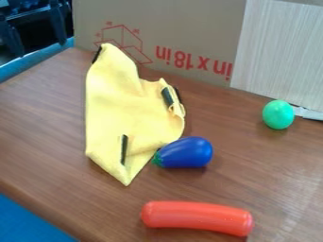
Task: Move the cloth to the bottom left of the table
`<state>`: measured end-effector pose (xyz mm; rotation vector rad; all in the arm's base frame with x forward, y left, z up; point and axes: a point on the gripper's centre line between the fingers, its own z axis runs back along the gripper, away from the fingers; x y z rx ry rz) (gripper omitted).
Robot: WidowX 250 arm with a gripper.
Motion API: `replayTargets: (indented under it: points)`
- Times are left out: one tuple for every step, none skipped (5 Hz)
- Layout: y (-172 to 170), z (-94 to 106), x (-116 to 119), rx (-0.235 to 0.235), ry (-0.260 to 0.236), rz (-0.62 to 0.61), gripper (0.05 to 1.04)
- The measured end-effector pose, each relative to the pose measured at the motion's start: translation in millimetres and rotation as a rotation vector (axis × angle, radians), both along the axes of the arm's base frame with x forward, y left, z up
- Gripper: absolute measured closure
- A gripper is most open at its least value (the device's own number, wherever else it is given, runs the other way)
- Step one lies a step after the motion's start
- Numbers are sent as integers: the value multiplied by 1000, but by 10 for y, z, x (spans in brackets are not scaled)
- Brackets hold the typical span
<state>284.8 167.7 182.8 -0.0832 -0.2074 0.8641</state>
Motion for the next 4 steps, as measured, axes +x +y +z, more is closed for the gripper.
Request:
replayTargets:
  points:
    - [2, -104, -2, -16, 25, 6, 84]
    - [-120, -248, 73, 12, 26, -20, 84]
    - [-206, -373, 166, 45, 27, -29, 84]
    - [-274, -466, 283, 75, 24, -32, 84]
